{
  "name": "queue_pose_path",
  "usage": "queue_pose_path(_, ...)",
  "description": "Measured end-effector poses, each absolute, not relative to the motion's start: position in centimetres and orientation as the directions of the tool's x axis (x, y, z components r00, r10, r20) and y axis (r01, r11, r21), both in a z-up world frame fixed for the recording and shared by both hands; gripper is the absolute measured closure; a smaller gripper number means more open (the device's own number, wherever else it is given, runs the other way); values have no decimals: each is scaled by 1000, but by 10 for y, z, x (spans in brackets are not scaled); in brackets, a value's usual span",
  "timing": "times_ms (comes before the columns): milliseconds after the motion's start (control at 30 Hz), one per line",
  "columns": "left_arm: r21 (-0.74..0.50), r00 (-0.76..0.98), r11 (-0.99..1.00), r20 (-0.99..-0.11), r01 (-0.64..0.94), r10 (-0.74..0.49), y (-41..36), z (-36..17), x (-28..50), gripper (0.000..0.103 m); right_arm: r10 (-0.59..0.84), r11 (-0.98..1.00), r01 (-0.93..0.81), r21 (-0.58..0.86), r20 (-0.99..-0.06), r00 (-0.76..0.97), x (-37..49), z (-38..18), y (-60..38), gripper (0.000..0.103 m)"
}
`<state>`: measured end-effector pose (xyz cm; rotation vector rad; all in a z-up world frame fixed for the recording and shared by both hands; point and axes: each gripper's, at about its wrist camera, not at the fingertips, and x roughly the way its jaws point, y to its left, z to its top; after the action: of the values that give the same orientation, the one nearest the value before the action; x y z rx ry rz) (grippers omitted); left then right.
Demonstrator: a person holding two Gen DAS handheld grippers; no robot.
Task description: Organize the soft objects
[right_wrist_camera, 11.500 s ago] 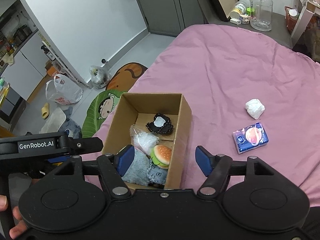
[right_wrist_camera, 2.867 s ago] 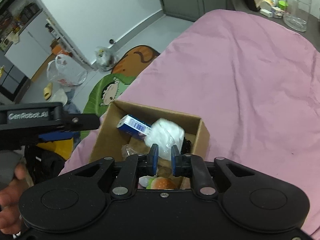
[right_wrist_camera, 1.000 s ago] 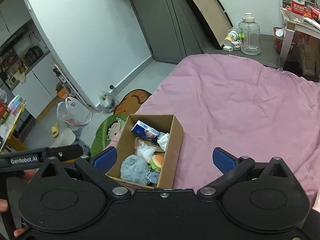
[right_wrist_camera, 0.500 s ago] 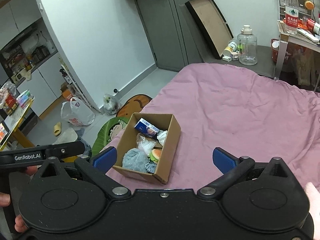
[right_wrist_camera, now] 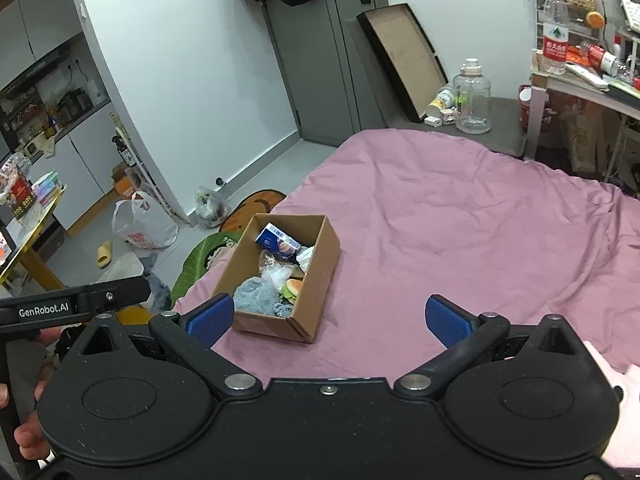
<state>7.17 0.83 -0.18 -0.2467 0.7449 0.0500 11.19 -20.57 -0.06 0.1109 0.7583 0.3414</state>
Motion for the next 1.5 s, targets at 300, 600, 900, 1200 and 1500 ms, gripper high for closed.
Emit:
queue_pose_path(300, -192, 753, 973, -657, -131, -28, -2, 0, 46, 0, 349, 937, -267, 224, -631, 693, 84, 0, -217, 0)
queue_pose_path(600, -174, 762, 978, -647, -117, -24, -9, 1, 29, 0, 356, 934, -273, 229, -629, 691, 68, -6, -222, 0)
queue_pose_path(900, -169, 762, 979, -648, -112, -25, -13, 1, 19, 0, 360, 933, -276, 232, -616, 701, 58, -3, -223, 0)
queue_pose_path(1200, -167, 766, 981, -642, -102, -29, -16, 4, 12, 0, 370, 929, -288, 233, -612, 698, 52, -2, -224, 0)
queue_pose_path(1500, -160, 769, 982, -638, -96, -28, -20, 7, 6, 0, 372, 928, -293, 229, -612, 698, 49, -1, -223, 0)
